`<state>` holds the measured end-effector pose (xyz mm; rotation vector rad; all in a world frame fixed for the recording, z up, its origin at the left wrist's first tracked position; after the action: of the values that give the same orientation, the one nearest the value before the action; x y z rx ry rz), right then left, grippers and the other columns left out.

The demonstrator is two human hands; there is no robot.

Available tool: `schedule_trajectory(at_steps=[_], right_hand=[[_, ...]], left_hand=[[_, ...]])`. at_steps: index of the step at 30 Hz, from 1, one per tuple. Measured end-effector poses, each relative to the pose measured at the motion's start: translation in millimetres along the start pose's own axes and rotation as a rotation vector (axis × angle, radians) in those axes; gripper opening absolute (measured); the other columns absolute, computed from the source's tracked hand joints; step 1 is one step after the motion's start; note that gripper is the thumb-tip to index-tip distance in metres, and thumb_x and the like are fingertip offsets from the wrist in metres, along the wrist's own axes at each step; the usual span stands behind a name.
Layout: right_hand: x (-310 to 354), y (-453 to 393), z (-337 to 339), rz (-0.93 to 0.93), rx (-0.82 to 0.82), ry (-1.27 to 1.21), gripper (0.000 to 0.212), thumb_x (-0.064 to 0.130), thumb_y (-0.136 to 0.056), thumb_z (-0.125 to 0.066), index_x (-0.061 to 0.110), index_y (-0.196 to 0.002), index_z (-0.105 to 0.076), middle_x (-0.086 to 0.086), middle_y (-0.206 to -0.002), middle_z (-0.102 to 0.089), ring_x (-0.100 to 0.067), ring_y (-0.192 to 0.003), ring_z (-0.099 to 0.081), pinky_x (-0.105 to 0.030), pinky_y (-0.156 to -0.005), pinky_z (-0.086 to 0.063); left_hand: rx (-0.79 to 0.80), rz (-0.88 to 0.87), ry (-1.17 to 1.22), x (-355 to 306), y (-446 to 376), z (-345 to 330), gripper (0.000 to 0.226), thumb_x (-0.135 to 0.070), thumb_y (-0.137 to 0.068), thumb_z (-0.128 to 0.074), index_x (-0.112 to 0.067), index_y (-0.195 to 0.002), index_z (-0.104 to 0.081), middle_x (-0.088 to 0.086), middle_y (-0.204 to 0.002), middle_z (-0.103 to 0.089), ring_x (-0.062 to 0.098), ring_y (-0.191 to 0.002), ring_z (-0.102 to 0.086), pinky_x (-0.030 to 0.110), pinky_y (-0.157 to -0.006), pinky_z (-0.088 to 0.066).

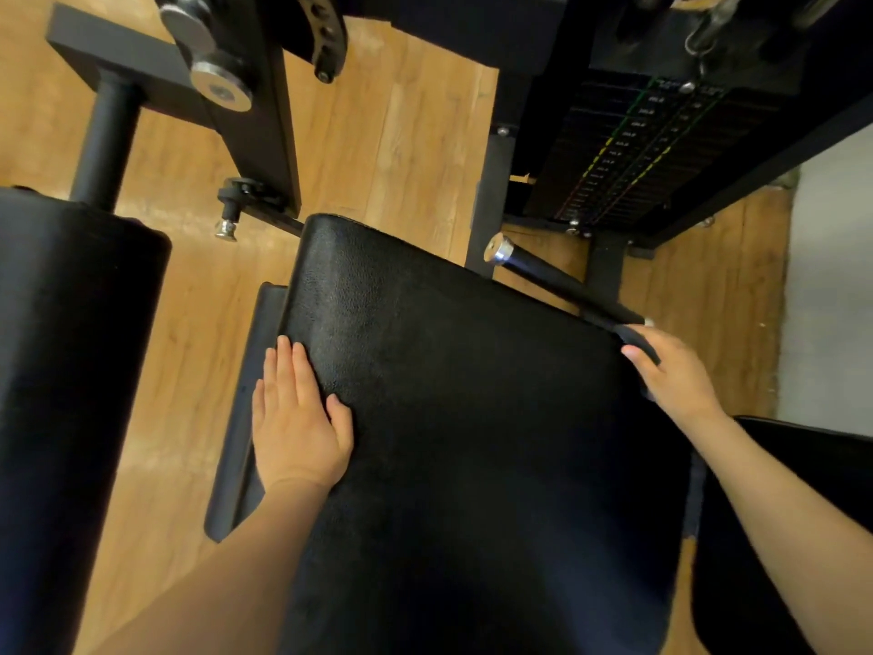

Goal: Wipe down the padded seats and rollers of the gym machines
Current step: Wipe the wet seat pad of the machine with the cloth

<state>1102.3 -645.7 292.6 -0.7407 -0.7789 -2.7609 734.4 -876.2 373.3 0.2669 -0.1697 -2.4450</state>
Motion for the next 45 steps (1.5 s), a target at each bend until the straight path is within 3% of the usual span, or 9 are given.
schedule_trajectory(at_steps=[6, 13, 19, 25, 31, 36, 39, 41, 45], right_hand=[[-13.7, 9.8, 1.2, -0.077, -0.186, -0.097, 0.034, 0.024, -0.095, -0.049, 0.014, -0.126, -0.057, -0.008, -0.126, -0.057, -0.025, -0.118, -0.051, -0.038, -0.099, -0.04], [-23.1, 75.7, 1.2, -0.242, -0.41, -0.238, 0.038, 0.015, -0.098, -0.043, 0.011, -0.135, -0.046, -0.004, -0.145, -0.039, -0.019, -0.135, -0.034, -0.026, -0.11, -0.021], [-24.4, 124.5, -29.8, -0.299, -0.395, -0.184, 0.052, 0.021, -0.093, -0.054, 0.013, -0.142, -0.036, -0.001, -0.151, -0.03, -0.016, -0.14, -0.022, -0.03, -0.113, -0.017], [-14.4, 176.8, -55.9, -0.271, -0.468, -0.153, 0.046, 0.015, -0.093, -0.053, 0.01, -0.137, -0.043, -0.004, -0.147, -0.036, -0.021, -0.139, -0.027, -0.025, -0.108, -0.017], [2.2, 227.0, -95.7, -0.247, -0.384, -0.069, 0.047, 0.013, -0.095, -0.05, 0.012, -0.14, -0.039, -0.001, -0.149, -0.032, -0.016, -0.141, -0.021, -0.03, -0.113, -0.019], [17.5, 253.2, -122.3, -0.194, -0.276, 0.032, 0.053, 0.006, -0.095, -0.045, 0.014, -0.144, -0.029, 0.009, -0.15, -0.021, -0.008, -0.14, -0.01, -0.02, -0.113, -0.009], [23.1, 251.6, -127.4, -0.014, -0.085, 0.435, 0.071, 0.011, -0.083, -0.064, 0.008, -0.142, -0.025, 0.002, -0.149, -0.023, -0.017, -0.138, -0.026, -0.027, -0.112, -0.024], [20.1, 247.9, -120.3, 0.107, 0.028, 0.659, 0.078, 0.01, -0.058, -0.081, 0.005, -0.129, -0.051, -0.008, -0.135, -0.052, -0.026, -0.122, -0.052, -0.035, -0.096, -0.047], [21.8, 227.2, -69.0, 0.297, 0.137, 1.015, 0.062, 0.005, -0.062, -0.076, 0.004, -0.122, -0.059, -0.01, -0.13, -0.056, -0.03, -0.12, -0.052, -0.038, -0.096, -0.045]], left_hand=[[-0.013, -0.007, 0.01, 0.3, 0.7, 0.5, 0.071, -0.034, -0.084, -0.026, 0.004, -0.143, -0.028, 0.019, -0.153, -0.025, 0.033, -0.141, -0.021, 0.049, -0.113, -0.023], [-0.017, -0.014, 0.024, 0.2, 1.1, 0.8, 0.071, -0.032, -0.083, -0.026, 0.004, -0.144, -0.027, 0.02, -0.152, -0.024, 0.034, -0.142, -0.021, 0.05, -0.113, -0.022], [0.017, -0.031, 0.004, -5.4, 3.1, 2.0, 0.065, -0.026, -0.09, -0.031, 0.001, -0.147, -0.017, 0.018, -0.156, -0.015, 0.032, -0.144, -0.013, 0.049, -0.115, -0.018], [-0.014, -0.13, 0.018, -14.4, 5.1, 5.6, 0.063, -0.019, -0.093, -0.043, 0.004, -0.147, -0.017, 0.02, -0.155, -0.015, 0.034, -0.144, -0.011, 0.052, -0.115, -0.016], [-0.015, -0.256, -0.015, -26.4, 9.4, 8.2, 0.06, -0.028, -0.096, -0.04, -0.002, -0.147, -0.022, 0.016, -0.157, -0.014, 0.029, -0.145, -0.006, 0.05, -0.116, -0.009], [-0.038, -0.379, 0.023, -37.7, 28.3, 11.5, 0.058, -0.019, -0.091, -0.051, 0.003, -0.141, -0.034, 0.021, -0.152, -0.025, 0.033, -0.144, -0.013, 0.051, -0.115, -0.007], [0.069, -0.543, 0.038, -64.2, 82.4, -15.5, 0.061, -0.018, -0.083, -0.058, 0.006, -0.136, -0.042, 0.025, -0.147, -0.033, 0.039, -0.14, -0.021, 0.056, -0.111, -0.013], [0.165, -0.679, -0.001, -88.4, 123.7, -42.1, 0.066, -0.02, -0.076, -0.068, 0.004, -0.133, -0.047, 0.024, -0.145, -0.037, 0.04, -0.137, -0.028, 0.058, -0.109, -0.021], [0.186, -0.668, -0.049, -114.2, 145.1, -61.6, 0.068, -0.027, -0.077, -0.068, 0.0, -0.135, -0.046, 0.021, -0.146, -0.037, 0.036, -0.139, -0.027, 0.056, -0.11, -0.015]])
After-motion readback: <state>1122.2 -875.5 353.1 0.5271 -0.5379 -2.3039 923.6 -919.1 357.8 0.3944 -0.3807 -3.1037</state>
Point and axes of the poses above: each hand's wrist, its own y-axis away from the middle knuckle, its own z-axis out of the back of the hand, x = y × z, the point moved 10 cm from there along -y, towards the middle knuckle
